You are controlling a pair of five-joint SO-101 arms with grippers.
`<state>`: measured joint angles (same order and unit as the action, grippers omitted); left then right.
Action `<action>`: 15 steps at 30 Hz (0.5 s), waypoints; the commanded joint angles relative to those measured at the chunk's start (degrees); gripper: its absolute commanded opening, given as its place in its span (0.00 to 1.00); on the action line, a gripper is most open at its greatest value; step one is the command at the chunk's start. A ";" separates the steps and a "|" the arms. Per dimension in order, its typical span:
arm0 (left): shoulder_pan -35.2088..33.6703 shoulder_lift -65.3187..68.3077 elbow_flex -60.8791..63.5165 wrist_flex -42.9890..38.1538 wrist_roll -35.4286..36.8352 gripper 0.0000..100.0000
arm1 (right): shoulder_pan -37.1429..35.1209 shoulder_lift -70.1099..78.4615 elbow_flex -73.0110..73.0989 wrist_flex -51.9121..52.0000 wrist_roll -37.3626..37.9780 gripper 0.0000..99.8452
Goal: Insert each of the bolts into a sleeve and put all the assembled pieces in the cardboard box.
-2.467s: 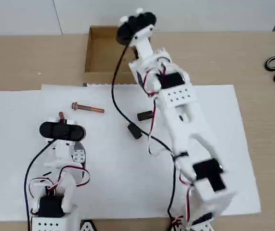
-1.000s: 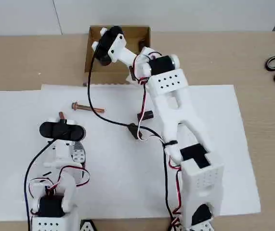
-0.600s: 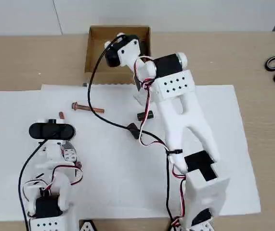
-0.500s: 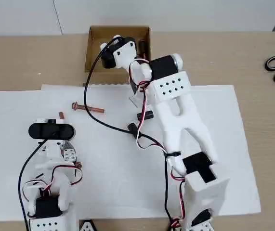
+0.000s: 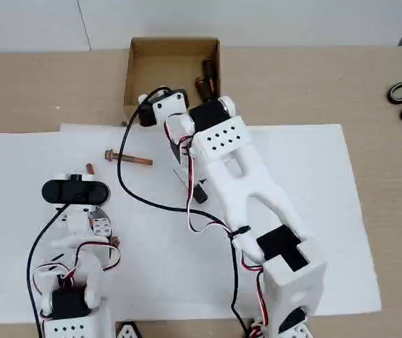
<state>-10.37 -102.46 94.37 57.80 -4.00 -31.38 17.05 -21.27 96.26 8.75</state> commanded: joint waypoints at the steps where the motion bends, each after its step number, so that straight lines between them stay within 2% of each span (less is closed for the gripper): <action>1: -0.26 -0.70 -0.22 -0.88 -0.09 0.01 | -0.31 -3.21 0.35 0.31 -0.53 0.07; 5: -0.26 -0.70 -0.22 -0.88 -0.09 0.01 | -0.48 -3.12 2.64 0.04 -0.53 0.16; 15: -0.26 -0.70 -0.22 -0.88 -0.09 0.01 | -0.57 -1.89 7.12 -6.11 1.05 0.17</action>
<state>-10.37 -102.46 94.37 57.80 -4.00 -31.47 17.05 -14.07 92.22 9.19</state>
